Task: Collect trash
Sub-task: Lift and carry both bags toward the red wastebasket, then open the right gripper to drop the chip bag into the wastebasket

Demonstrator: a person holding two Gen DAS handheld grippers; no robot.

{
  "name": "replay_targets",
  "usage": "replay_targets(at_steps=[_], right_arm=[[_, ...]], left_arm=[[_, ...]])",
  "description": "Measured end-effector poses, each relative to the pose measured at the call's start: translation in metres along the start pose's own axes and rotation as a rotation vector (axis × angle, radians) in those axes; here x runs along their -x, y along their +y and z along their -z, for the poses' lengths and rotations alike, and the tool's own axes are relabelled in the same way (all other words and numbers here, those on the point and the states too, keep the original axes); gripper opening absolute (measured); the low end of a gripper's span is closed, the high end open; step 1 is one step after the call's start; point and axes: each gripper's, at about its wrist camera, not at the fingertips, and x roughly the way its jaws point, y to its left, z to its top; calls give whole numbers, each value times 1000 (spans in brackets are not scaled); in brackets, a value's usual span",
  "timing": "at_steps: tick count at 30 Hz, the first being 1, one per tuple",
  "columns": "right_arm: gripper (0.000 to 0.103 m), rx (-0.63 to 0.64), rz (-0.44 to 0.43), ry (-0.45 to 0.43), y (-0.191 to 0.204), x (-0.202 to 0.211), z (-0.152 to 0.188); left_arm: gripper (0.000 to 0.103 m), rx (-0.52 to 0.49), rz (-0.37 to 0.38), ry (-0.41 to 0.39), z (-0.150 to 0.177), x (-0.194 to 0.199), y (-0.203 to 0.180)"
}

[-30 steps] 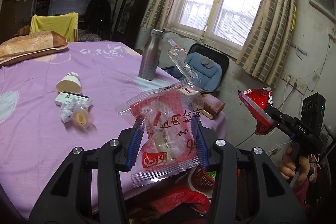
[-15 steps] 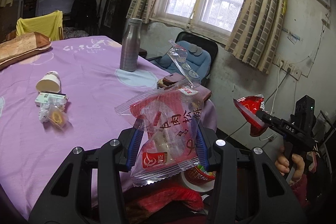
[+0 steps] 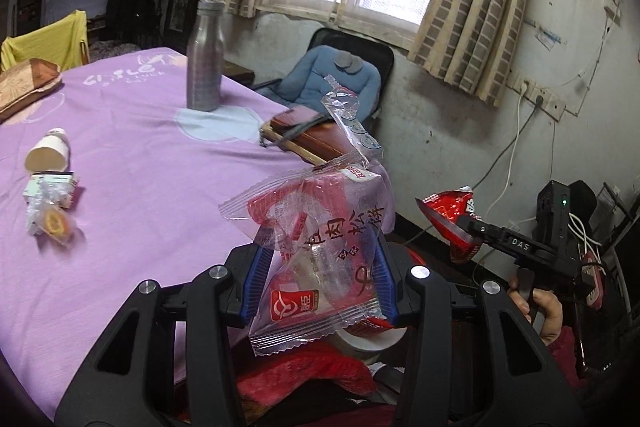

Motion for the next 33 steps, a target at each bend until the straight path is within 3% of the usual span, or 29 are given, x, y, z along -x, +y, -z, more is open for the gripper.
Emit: replay_targets(at_steps=[23, 33], right_arm=[[46, -112, 88, 130, -57, -47, 27], [63, -134, 162, 223, -76, -71, 42]], left_arm=[[46, -35, 70, 130, 7, -56, -17], [46, -50, 80, 155, 9, -66, -24]])
